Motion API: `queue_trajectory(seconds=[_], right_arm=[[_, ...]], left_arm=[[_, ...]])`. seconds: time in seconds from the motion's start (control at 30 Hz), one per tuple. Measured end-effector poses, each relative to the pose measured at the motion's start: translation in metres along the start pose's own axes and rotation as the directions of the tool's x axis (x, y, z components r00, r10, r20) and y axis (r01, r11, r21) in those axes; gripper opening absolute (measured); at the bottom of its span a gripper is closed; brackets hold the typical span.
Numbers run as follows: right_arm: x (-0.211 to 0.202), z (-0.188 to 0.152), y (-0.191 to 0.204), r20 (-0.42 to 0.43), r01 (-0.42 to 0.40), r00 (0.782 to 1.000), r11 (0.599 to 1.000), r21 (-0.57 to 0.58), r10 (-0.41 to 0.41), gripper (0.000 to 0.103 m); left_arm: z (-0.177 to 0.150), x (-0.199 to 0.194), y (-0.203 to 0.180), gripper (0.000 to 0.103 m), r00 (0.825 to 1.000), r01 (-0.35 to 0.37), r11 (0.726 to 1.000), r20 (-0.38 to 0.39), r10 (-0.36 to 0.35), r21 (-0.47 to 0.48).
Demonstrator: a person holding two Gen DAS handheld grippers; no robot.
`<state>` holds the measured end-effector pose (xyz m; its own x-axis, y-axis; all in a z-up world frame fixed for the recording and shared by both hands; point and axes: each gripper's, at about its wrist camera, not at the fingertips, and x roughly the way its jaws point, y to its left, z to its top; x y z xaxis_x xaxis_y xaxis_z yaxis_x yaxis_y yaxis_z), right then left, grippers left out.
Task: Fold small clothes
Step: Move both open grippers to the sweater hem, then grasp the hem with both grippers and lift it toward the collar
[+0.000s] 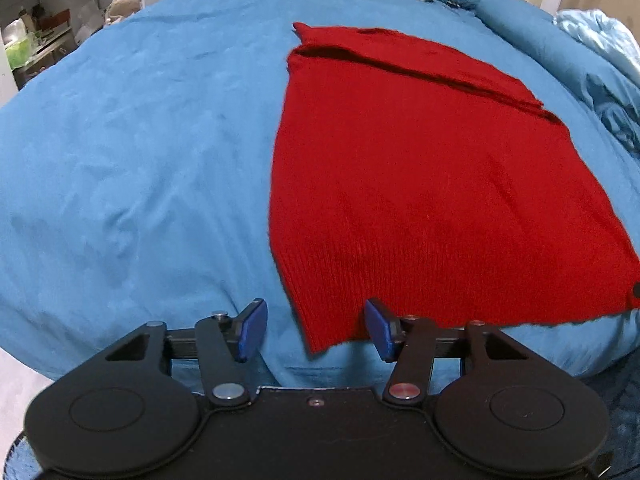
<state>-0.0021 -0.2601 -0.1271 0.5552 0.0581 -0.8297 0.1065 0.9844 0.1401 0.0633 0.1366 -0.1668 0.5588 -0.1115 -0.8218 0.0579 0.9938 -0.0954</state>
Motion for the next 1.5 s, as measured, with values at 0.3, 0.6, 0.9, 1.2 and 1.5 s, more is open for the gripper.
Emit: queue_trajectory(seconds=[0.3,0.6,0.9,1.2,1.5], right_arm=[[0.013,-0.004,0.004,-0.013,0.007,1.0,1.0,0.006,-0.007,0.058],[0.015,-0.002,-0.003,-0.011,-0.034,0.999,0.998,0.049,0.034,0.026],[-0.017,0.008,-0.015,0.057,-0.122,0.992,0.987,0.103,0.116,0.02],[-0.072,0.082,-0.039,0.272,-0.359,0.915,0.907,0.221,0.297,0.02],[-0.021,0.26,-0.044,0.457,-0.484,0.826,0.831,0.275,0.33,0.02]], left_arm=[[-0.005,0.015,-0.006,0.046,1.0,-0.02,1.0,-0.006,0.02,0.01],[-0.003,0.009,-0.011,0.006,1.0,-0.01,1.0,0.013,0.01,0.008],[0.009,-0.047,-0.008,0.005,0.991,0.061,0.998,0.124,-0.058,-0.021],[0.096,-0.089,0.003,0.004,0.941,0.187,0.978,0.303,-0.152,-0.091],[0.279,-0.025,-0.016,0.004,0.884,0.173,0.982,0.45,-0.122,-0.073]])
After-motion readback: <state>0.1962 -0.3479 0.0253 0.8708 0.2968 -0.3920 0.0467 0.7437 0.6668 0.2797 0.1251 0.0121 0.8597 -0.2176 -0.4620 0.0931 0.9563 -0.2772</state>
